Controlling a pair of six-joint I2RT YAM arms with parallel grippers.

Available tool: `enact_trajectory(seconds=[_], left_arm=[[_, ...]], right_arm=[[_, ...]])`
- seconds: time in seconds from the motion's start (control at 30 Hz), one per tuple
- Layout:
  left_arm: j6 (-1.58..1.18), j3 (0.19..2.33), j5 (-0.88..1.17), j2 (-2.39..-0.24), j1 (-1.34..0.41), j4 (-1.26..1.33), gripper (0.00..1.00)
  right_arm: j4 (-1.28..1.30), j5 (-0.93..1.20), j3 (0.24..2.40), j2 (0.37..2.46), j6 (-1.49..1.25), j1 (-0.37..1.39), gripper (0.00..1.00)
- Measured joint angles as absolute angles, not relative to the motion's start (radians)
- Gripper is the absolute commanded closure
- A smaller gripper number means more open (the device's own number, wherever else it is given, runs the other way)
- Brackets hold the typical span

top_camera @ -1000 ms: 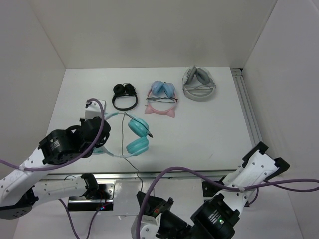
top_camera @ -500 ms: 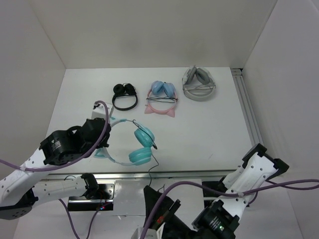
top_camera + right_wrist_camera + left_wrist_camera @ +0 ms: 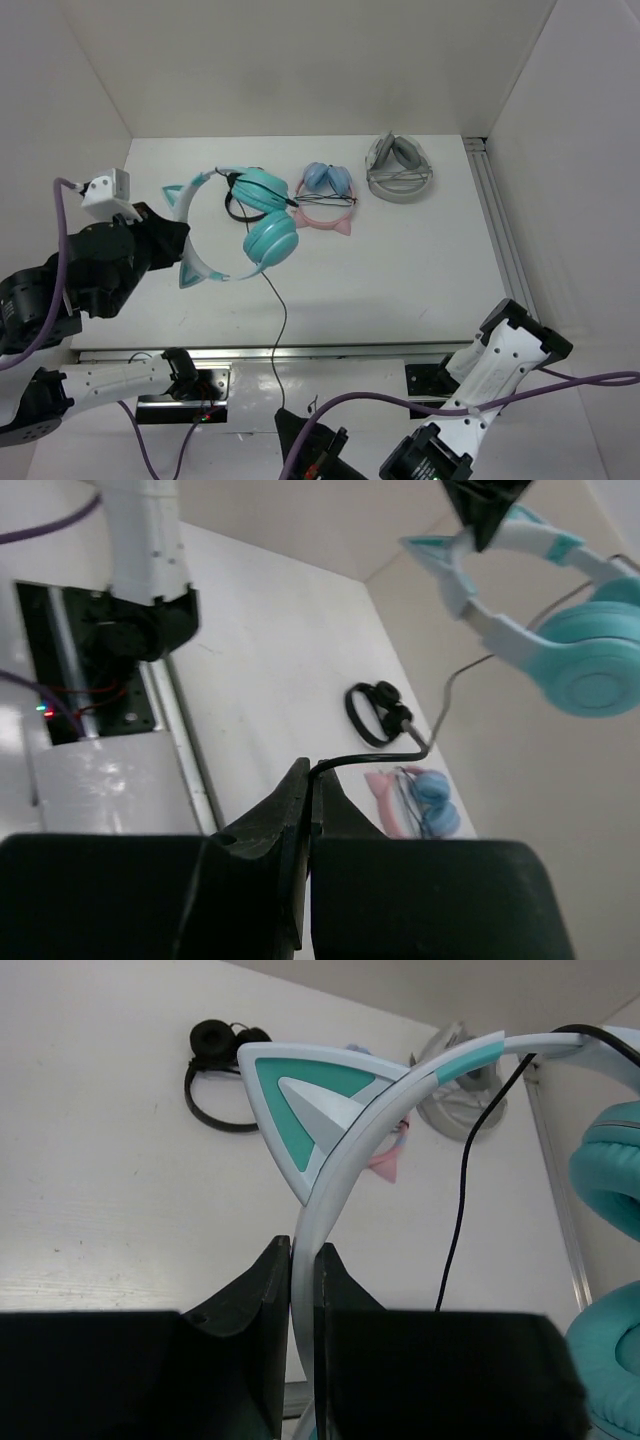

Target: Wrap the headphones

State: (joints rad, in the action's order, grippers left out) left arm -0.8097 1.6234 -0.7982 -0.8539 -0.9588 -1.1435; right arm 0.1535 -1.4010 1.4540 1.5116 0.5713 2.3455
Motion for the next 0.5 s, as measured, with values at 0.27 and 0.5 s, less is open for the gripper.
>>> enact_trajectory(seconds=[0.27,0.5], left_arm=[[-0.871,1.591,-0.964,-0.927,-0.933,-1.123,1.0],[-0.794,1.443,-0.965,-0.987,-0.875,-1.074,1.0]], right_arm=[[0.271,-1.173,1.491,1.521,0.402,2.35,1.0],[0.333,-1.171,1.525,1.542,0.374,2.386,1.0]])
